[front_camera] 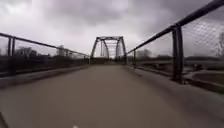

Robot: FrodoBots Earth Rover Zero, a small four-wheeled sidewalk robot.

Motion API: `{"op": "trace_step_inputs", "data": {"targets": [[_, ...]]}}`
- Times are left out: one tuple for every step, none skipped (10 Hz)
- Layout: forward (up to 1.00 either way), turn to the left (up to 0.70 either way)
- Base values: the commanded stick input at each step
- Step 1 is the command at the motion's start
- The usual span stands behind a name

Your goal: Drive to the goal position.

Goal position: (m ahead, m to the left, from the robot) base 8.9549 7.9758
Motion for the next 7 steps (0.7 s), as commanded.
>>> {"op": "trace_step_inputs", "data": {"targets": [[1.00, 0.00], [1.00, 0.00], [1.00, 0.00], [1.00, 0.00], [1.00, 0.00], [1.00, 0.00], [1.00, 0.00]]}}
